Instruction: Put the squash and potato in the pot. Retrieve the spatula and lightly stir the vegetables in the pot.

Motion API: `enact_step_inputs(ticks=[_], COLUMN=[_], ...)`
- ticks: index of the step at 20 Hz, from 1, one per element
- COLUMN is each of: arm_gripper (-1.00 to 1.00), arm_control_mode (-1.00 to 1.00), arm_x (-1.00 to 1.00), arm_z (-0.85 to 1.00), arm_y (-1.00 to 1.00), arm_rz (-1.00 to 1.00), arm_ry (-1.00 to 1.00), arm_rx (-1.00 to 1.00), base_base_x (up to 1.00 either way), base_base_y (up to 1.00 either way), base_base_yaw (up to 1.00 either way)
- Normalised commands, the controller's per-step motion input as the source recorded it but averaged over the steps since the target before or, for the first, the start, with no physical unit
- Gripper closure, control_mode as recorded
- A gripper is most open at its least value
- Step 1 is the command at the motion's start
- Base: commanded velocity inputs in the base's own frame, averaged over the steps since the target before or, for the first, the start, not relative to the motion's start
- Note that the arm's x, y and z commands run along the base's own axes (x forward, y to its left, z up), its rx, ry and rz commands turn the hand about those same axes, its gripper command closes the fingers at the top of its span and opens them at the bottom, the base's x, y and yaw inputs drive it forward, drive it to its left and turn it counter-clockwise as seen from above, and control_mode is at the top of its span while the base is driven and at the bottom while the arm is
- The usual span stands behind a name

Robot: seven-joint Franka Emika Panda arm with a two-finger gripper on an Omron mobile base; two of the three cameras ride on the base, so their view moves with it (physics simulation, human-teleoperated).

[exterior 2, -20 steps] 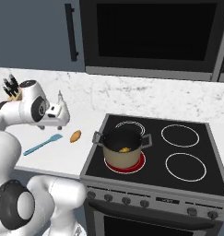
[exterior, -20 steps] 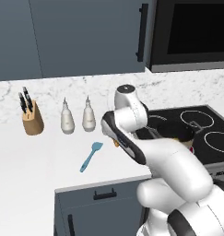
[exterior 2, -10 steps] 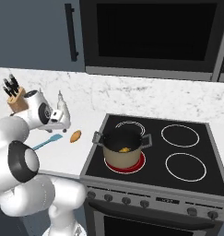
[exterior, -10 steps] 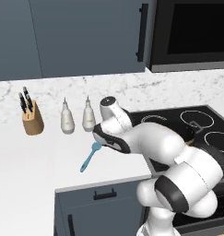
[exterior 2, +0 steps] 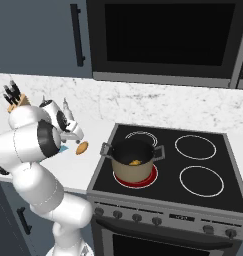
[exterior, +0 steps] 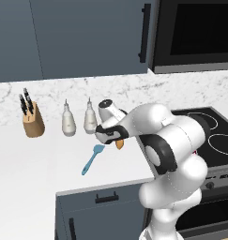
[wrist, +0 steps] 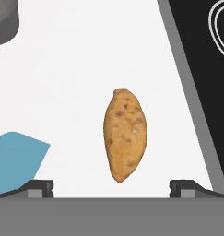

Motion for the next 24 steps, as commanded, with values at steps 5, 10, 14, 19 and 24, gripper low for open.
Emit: enact_step_inputs(ticks=[5,10,14,19,24], arm_gripper=[-1.0,-1.0,-1.0,-1.0,-1.0], arm_control_mode=[-1.0,-1.0,-1.0,-1.0,-1.0], arm_x=[0.5,0.34,0.03,0.0,-0.13], arm_z=[-0.45,-0.4,-0.32,-0.21,-0.12], arm_y=[-0.09,-0.21,-0.31,-0.23,-0.22], arm_rz=[-0.09,-0.08,-0.08,-0.06,-0.07], arm_ry=[0.07,0.05,0.03,0.01,0.0], arm_rx=[0.0,0.0,0.0,0.0,0.0], base_base_x=[0.0,0.0,0.0,0.0,0.0], base_base_y=[0.0,0.0,0.0,0.0,0.0], base_base_yaw=[0.0,0.0,0.0,0.0,0.0])
